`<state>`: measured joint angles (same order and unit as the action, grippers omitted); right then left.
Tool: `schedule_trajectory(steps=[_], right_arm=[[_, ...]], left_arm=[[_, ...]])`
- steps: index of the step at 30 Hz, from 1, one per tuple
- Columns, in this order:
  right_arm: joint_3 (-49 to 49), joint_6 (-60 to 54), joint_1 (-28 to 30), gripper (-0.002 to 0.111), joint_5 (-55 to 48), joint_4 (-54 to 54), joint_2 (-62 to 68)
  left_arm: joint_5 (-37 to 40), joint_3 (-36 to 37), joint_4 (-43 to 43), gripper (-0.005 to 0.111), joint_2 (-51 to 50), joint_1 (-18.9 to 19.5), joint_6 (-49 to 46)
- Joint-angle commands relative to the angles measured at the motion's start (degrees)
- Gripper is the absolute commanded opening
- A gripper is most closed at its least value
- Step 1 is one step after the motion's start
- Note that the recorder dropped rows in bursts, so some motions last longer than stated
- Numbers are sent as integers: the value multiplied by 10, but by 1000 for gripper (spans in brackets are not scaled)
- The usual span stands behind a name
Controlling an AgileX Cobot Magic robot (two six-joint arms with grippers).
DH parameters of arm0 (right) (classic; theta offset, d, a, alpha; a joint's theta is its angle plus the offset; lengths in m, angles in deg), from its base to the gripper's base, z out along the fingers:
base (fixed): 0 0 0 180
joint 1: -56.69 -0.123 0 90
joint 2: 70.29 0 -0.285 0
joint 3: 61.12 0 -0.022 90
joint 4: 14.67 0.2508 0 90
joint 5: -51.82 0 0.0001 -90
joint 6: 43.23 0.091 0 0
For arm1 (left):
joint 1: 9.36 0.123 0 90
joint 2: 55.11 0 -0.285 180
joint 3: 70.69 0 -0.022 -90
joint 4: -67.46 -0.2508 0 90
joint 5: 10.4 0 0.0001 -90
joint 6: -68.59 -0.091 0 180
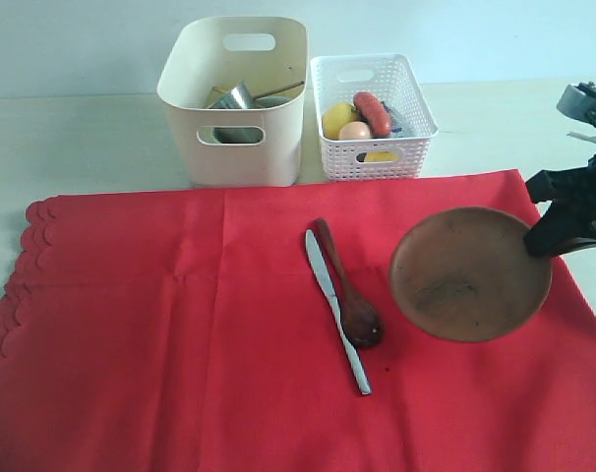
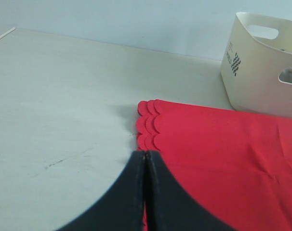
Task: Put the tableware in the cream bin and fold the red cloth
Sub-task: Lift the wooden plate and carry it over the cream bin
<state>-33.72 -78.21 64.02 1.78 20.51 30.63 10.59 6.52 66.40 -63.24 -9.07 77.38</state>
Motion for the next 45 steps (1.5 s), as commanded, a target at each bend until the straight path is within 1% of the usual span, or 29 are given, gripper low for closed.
schedule_trajectory(steps=[1,3,11,15,19,24,29,35,39,45], right_arm=[[-11,-11,0,0,-31,23,-22],[-24,-9,0,0,-48,30,-28],[-89,-7,0,0,-103,117,-51],[-132,32,-2,0,-119,127,-51],[-178,58,-31,0,-124,126,-51],[-241,97,-84,0,-92,122,-38],[-327,128,-129,0,-78,121,13],[-427,158,-166,0,-70,120,96],[-492,173,-180,0,-66,120,152],[-582,203,-180,0,-66,123,240]], left_arm=[[-3,0,0,0,3,-2,2],[-3,0,0,0,3,-2,2],[-3,0,0,0,3,-2,2],[-3,0,0,0,3,-2,2],[-3,0,0,0,3,-2,2],[-3,0,0,0,3,-2,2],[-3,0,0,0,3,-2,2],[-3,0,0,0,3,-2,2],[-3,0,0,0,3,-2,2],[-3,0,0,0,3,-2,2]])
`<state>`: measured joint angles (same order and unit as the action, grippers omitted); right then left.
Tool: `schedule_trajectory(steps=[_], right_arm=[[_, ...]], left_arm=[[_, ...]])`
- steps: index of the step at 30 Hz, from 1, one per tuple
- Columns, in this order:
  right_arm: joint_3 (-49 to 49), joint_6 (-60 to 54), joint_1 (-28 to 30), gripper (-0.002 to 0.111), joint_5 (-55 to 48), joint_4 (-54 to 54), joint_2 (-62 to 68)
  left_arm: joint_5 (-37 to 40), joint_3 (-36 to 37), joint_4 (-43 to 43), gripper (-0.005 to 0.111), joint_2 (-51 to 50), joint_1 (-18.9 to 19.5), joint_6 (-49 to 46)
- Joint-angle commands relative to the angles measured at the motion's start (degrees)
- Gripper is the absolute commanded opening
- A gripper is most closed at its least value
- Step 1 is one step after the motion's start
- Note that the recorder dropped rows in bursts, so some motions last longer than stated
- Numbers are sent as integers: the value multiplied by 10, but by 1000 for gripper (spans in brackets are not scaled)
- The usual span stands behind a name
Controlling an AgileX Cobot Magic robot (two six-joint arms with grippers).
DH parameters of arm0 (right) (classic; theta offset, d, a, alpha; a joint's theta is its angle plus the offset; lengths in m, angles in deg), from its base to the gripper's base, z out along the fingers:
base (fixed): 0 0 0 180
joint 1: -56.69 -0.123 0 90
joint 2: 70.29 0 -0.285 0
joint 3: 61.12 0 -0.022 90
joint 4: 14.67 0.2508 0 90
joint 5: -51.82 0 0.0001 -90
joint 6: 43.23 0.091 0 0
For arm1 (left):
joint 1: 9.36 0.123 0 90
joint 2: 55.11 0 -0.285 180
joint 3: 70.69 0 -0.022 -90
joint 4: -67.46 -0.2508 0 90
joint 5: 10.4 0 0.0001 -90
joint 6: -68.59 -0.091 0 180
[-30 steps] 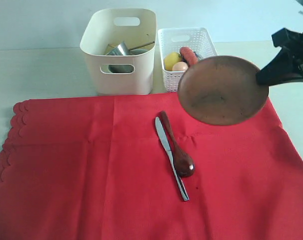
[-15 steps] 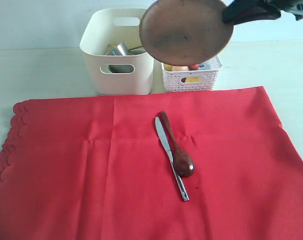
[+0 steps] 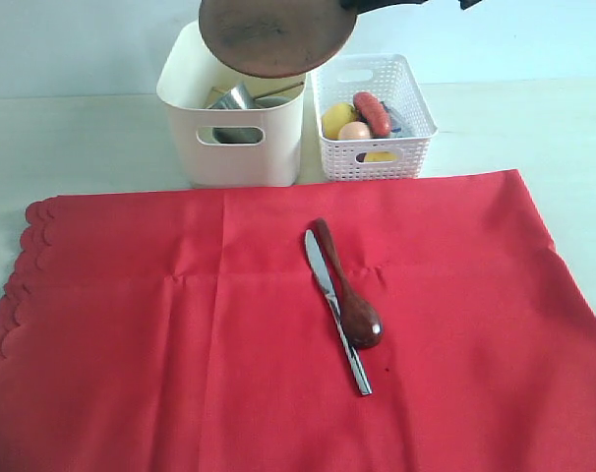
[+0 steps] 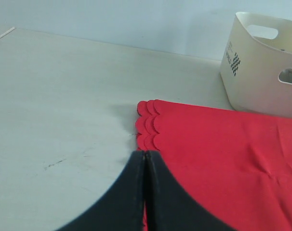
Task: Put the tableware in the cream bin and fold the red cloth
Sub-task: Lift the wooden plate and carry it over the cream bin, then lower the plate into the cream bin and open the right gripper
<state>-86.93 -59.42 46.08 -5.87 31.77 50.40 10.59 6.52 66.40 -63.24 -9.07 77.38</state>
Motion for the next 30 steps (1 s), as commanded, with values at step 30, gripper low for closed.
schedule_trajectory(steps=[30], right_arm=[[-213,104,-34,0,92,41,239]], left_arm=[[-3,0,0,0,3,-2,2]])
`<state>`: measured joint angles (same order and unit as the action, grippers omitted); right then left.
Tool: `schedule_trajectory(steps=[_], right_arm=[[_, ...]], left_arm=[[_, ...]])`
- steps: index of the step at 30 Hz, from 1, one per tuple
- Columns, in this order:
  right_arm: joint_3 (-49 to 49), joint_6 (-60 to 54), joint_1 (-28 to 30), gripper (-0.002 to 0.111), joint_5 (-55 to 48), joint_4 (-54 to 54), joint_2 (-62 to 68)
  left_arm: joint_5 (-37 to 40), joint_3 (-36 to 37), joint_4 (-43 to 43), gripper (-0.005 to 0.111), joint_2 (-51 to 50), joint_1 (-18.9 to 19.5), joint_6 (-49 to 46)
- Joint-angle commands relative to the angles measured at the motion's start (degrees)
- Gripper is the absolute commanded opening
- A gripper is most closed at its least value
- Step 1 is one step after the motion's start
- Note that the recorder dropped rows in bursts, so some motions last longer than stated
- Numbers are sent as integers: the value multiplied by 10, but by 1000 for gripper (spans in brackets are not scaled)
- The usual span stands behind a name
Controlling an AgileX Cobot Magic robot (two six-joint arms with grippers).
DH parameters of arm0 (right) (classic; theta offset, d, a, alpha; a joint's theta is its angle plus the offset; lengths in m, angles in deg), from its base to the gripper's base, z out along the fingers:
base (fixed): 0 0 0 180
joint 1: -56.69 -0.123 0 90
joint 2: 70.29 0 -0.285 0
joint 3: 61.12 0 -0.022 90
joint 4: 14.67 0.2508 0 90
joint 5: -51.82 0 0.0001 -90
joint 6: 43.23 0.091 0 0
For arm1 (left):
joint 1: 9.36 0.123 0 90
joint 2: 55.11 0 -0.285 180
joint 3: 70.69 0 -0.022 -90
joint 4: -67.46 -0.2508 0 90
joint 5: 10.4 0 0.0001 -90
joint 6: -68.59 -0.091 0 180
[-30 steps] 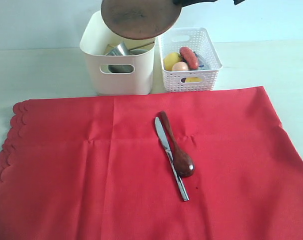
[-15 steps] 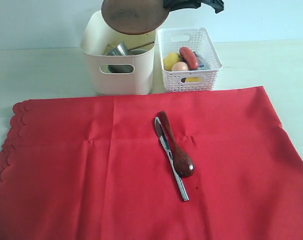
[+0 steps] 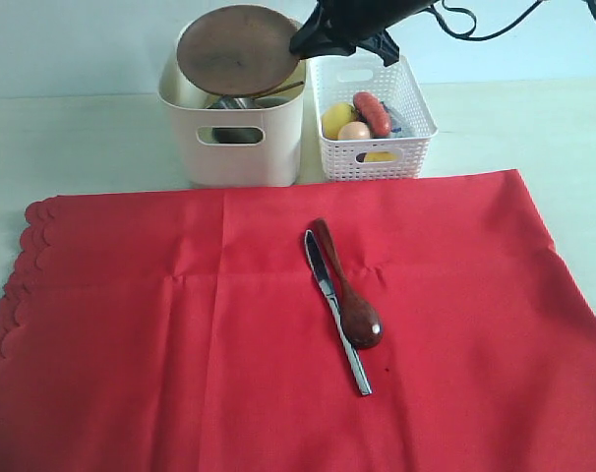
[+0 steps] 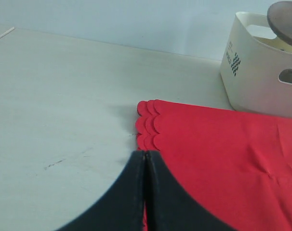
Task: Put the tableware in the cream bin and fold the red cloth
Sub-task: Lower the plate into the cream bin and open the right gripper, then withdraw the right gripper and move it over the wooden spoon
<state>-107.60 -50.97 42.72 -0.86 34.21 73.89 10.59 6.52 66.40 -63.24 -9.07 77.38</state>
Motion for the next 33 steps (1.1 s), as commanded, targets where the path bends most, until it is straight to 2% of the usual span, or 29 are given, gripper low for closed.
schedule_trajectory(steps=[1,3,9,11,15,18,25,29,33], right_arm=[[-7,35,-1,0,49,15,6],[-7,49,-1,3,57,15,9],[-7,49,-1,45,59,25,24],[-7,49,-1,49,59,30,17],[-7,49,-1,50,53,18,-6],[-7,61,-1,50,0,-48,-24],[-7,37,-1,50,-97,-79,-65],[-7,26,-1,48,-162,-148,-98],[-7,24,-1,48,-173,-166,-117]], left_arm=[[-3,0,0,0,3,-2,2],[-3,0,0,0,3,-2,2],[-3,0,0,0,3,-2,2],[-3,0,0,0,3,-2,2],[-3,0,0,0,3,-2,2],[-3,0,0,0,3,-2,2],[-3,0,0,0,3,-2,2],[-3,0,0,0,3,-2,2],[-3,0,0,0,3,-2,2]])
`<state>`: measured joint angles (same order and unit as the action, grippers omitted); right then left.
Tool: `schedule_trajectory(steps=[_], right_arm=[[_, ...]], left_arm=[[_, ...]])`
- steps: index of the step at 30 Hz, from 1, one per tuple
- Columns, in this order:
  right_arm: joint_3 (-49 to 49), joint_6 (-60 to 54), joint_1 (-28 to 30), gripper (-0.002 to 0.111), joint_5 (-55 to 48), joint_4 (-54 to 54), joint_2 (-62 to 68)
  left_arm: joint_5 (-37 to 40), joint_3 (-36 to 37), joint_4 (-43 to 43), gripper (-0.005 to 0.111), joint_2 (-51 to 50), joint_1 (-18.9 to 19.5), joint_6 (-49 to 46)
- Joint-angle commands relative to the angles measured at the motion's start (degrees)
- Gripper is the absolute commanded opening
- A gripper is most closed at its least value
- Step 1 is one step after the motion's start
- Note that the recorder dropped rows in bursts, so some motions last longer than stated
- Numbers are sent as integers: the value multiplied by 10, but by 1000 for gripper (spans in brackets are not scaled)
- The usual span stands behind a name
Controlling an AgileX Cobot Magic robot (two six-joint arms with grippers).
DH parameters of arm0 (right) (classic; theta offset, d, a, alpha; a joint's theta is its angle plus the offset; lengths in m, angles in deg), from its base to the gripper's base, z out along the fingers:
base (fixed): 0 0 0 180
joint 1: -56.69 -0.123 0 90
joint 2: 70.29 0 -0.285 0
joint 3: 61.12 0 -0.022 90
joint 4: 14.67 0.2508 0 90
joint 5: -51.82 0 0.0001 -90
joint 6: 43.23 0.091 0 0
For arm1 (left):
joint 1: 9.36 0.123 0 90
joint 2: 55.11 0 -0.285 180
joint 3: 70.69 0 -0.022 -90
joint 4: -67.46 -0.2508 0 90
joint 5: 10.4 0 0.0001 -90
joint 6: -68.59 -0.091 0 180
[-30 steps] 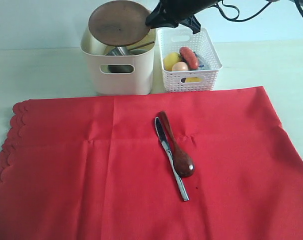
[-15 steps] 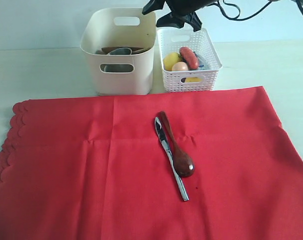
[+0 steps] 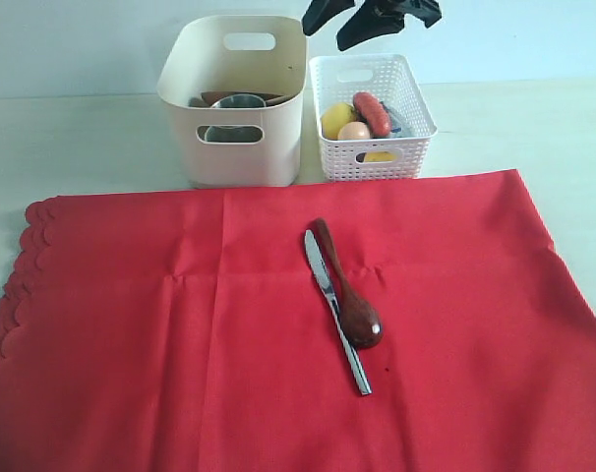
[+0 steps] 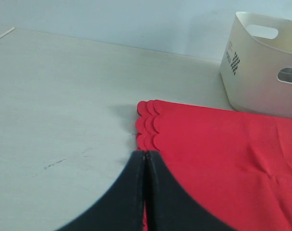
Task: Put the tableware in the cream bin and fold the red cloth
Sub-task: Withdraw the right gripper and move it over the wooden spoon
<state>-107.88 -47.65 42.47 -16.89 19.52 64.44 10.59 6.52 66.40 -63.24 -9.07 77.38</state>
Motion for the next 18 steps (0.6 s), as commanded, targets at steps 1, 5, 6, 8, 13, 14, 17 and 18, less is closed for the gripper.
schedule_trajectory(steps=[1,5,6,8,13,14,17,18], right_arm=[[-4,-10,2,48,-13,-23,-27],[-4,-10,2,45,-13,-38,-42],[-4,-10,2,44,-13,-45,-45],[-2,-3,2,42,-13,-61,-52],[44,-3,2,42,-13,-69,-79],[59,-4,2,42,-13,-73,-86],[103,-5,2,42,-13,-79,-110],[118,-5,2,42,-13,-85,-118]], left_arm=[[-3,0,0,0,3,-2,2],[-3,0,0,0,3,-2,2],[-3,0,0,0,3,-2,2],[-3,0,0,0,3,-2,2],[-3,0,0,0,3,-2,2],[-3,0,0,0,3,-2,2],[-3,0,0,0,3,-2,2],[-3,0,0,0,3,-2,2]])
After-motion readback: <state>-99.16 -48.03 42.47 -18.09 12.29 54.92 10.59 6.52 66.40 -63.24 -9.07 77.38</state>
